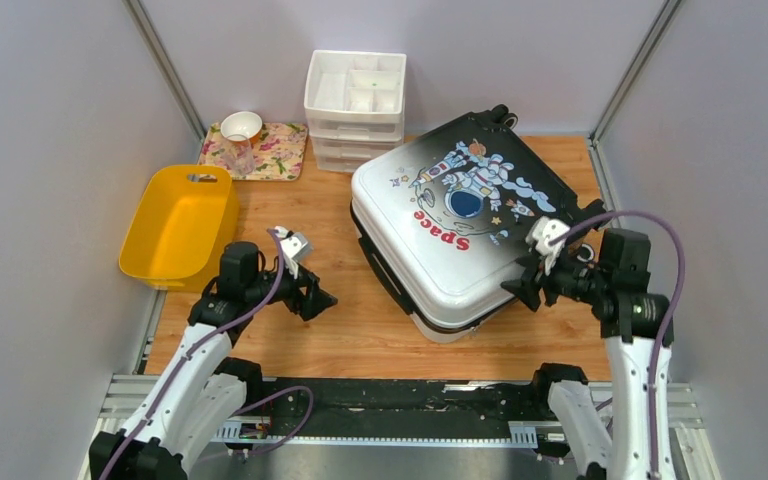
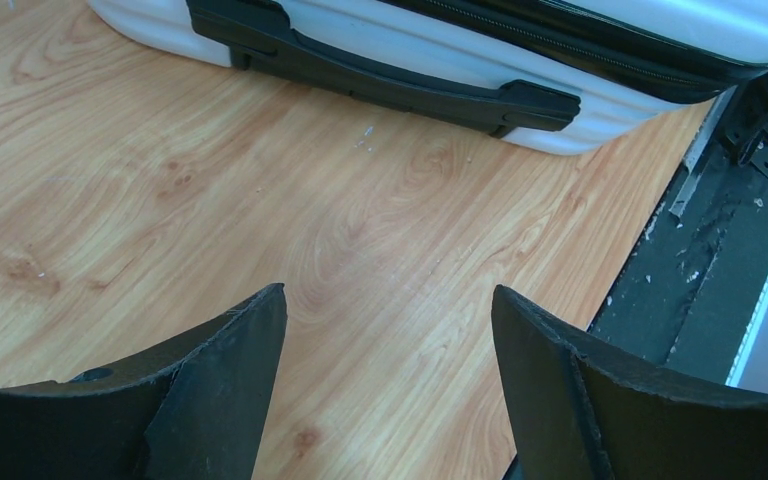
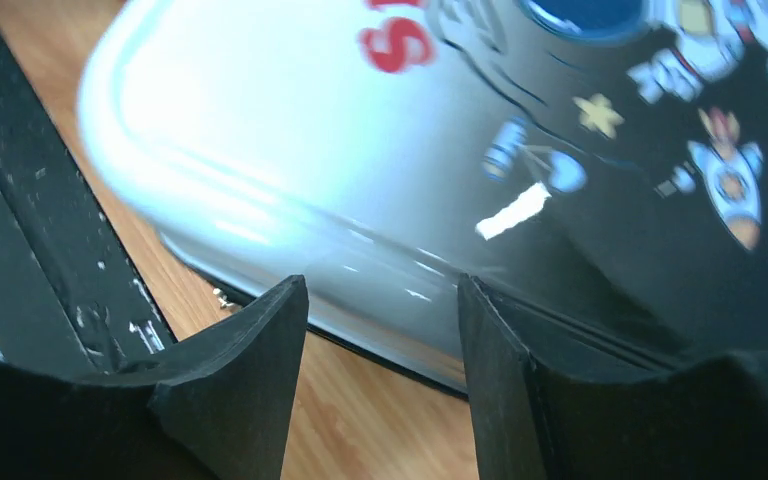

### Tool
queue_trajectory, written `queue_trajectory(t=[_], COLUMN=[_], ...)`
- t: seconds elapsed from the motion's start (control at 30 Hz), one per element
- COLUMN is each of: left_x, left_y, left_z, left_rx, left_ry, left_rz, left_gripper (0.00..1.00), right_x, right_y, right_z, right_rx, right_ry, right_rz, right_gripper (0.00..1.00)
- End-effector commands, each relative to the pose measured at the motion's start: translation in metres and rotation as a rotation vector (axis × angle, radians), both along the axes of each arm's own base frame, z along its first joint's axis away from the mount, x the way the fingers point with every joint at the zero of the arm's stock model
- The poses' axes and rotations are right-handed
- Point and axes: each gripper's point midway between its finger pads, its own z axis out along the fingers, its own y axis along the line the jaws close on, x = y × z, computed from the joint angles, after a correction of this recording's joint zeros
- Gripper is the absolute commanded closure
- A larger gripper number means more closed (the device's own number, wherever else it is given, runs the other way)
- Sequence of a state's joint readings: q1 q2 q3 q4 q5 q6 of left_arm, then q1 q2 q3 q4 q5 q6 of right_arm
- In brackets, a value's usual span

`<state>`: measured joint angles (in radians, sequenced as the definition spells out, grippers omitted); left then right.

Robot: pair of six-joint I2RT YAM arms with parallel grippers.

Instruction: Open, take out, and arrange the luggage

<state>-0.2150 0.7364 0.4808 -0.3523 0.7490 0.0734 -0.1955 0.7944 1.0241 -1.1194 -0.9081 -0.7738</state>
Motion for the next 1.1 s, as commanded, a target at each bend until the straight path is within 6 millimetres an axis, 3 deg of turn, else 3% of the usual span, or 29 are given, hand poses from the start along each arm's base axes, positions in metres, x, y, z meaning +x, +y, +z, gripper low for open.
queue_trajectory(t=[0.0, 0.17, 0.33, 0.47, 0.5, 0.7, 0.83, 0.87, 1.07], left_x=[0.006, 0.01, 0.025, 0.054, 0.061, 0.114, 0.144, 0.148, 0.169], left_y=[-0.007, -0.024, -0.046, -0.063, -0.066, -0.094, -0.101, -0.103, -0.112], left_z=[0.005, -0.005, -0.005, 0.009, 0.003, 0.034, 0.036, 0.037, 0.035], left_rx=[-0.04, -0.005, -0.04, -0.067, -0.064, -0.141, -0.126, -0.123, -0.121], left_ry=[-0.031, -0.038, 0.021, -0.014, 0.01, -0.056, -0.079, -0.088, -0.072], left_rz=[0.017, 0.001, 0.015, 0.031, 0.043, 0.064, 0.096, 0.095, 0.103], left_gripper=[0.17, 0.22, 0.26, 0.28, 0.28, 0.33, 0.36, 0.37, 0.38], right_x=[-0.033, -0.032, -0.038, -0.047, -0.049, -0.045, -0.004, 0.021, 0.098], right_y=[0.016, 0.022, 0.011, -0.017, -0.019, -0.019, -0.016, -0.017, -0.029], right_z=[-0.059, -0.069, -0.093, -0.108, -0.108, -0.118, -0.134, -0.13, -0.124], right_rx=[-0.106, -0.158, -0.277, -0.457, -0.467, -0.47, -0.453, -0.452, -0.473], right_ry=[0.081, 0.077, 0.084, 0.08, 0.071, 0.089, 0.088, 0.035, 0.091], right_rz=[0.068, 0.102, 0.18, 0.196, 0.2, 0.191, 0.114, 0.06, -0.12], right_gripper=[0.43, 0.48, 0.53, 0.55, 0.55, 0.56, 0.55, 0.55, 0.57])
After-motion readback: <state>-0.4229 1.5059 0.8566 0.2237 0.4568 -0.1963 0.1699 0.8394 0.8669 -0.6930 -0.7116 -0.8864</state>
